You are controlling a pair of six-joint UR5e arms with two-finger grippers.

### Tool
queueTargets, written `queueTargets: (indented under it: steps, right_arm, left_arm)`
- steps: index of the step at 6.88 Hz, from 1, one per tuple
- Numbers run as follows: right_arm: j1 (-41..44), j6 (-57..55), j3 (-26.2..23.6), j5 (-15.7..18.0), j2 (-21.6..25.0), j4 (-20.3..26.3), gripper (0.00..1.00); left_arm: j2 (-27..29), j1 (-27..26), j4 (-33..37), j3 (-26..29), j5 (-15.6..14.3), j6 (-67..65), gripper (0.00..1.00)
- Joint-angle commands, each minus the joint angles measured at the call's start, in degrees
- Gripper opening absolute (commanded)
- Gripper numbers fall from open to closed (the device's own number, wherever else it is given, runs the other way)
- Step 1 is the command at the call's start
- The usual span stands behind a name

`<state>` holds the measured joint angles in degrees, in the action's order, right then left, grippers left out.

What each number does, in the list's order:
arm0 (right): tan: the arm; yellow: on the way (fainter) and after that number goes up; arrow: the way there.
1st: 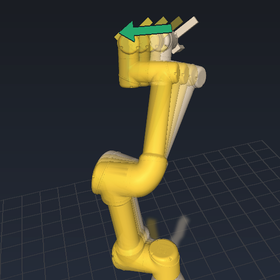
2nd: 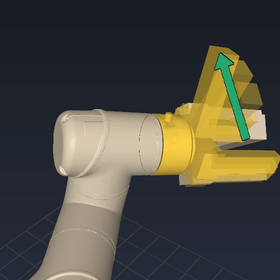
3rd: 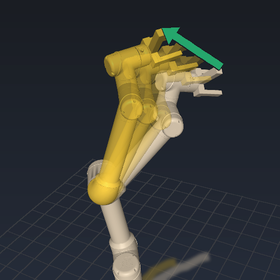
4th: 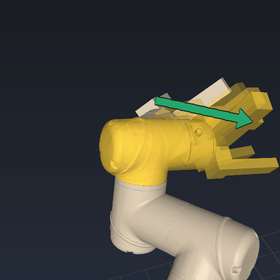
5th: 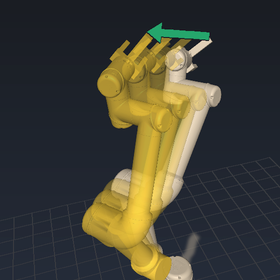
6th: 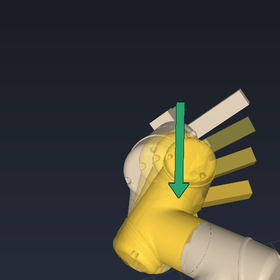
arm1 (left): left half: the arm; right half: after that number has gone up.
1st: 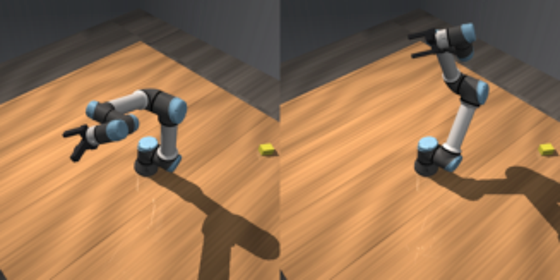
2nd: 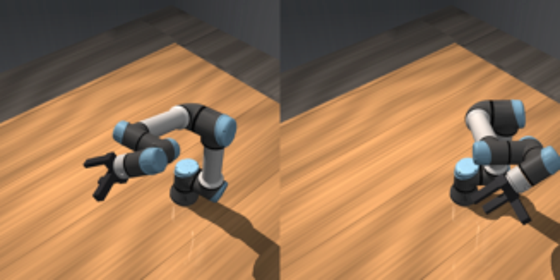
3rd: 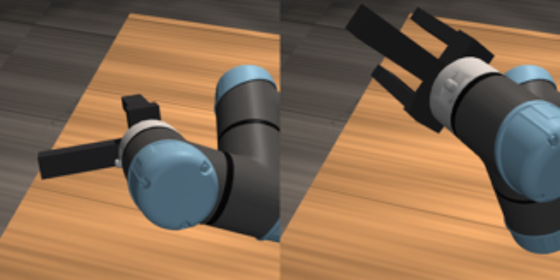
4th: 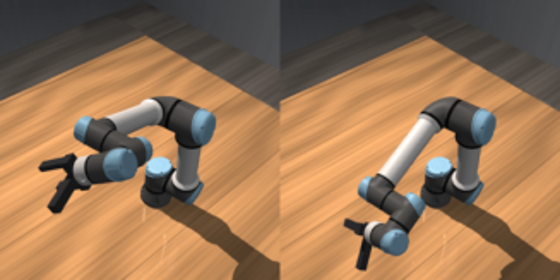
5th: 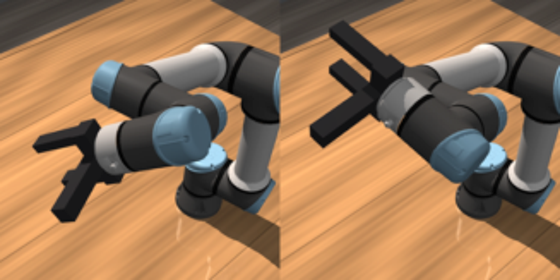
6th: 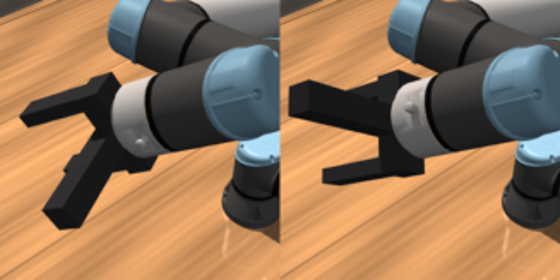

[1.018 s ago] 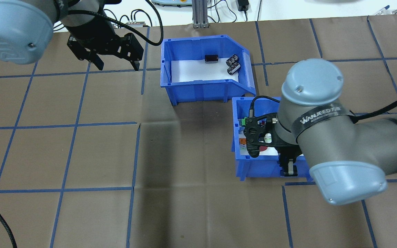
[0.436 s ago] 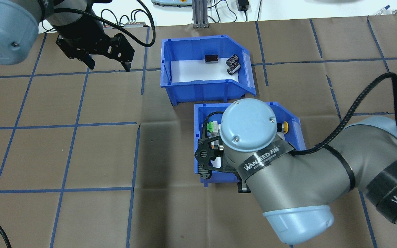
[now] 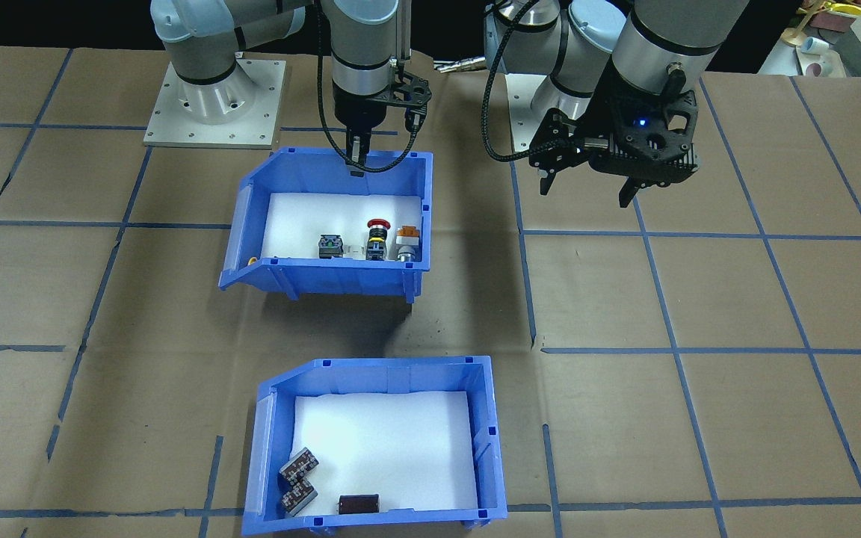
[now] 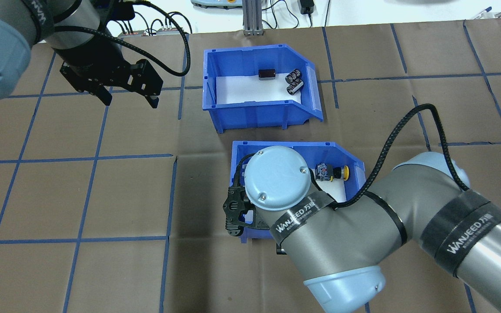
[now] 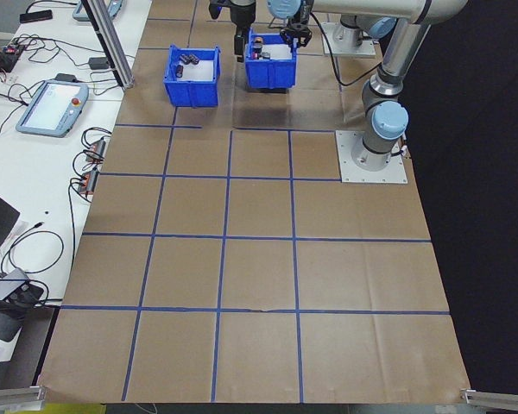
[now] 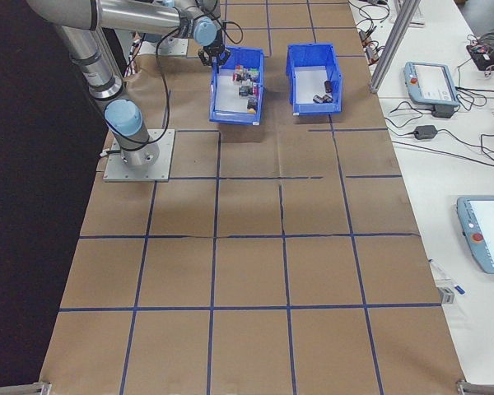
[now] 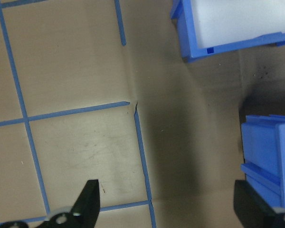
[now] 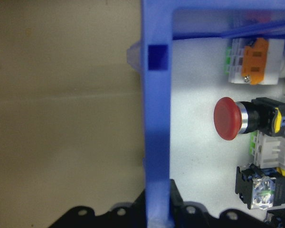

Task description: Place battery box in front

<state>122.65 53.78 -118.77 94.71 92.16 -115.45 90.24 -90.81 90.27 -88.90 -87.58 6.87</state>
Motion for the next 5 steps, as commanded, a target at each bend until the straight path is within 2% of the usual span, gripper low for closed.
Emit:
queueTargets:
  steps: [1, 2, 3, 4, 5]
  right_arm:
    - [3.1, -2.2, -0.1, 0.2, -3.2, -3.6, 0.07]
    - [3.1, -1.5, -0.1, 0.4, -2.8, -3.6, 0.07]
    - [3.1, -1.2, -0.3, 2.0, -2.9, -3.4, 0.08]
    - [3.1, -1.2, -0.3, 2.2, -3.3, -3.4, 0.19]
    - [3.0, -1.2, -0.3, 1.9, -3.6, -3.4, 0.68]
  left_arm:
    - [-0.4, 1.2, 0.1, -1.1, -0.1, 0.2, 0.99]
    - [-0.4, 1.2, 0.0, -1.0, -0.1, 0.3, 0.99]
    - [-0.3, 1.2, 0.0, -1.2, -0.1, 0.3, 0.99]
    - [-0.3, 1.2, 0.0, -1.1, -0.1, 0.3, 0.99]
    - [-0.3, 1.2, 0.0, -1.1, -0.1, 0.3, 0.99]
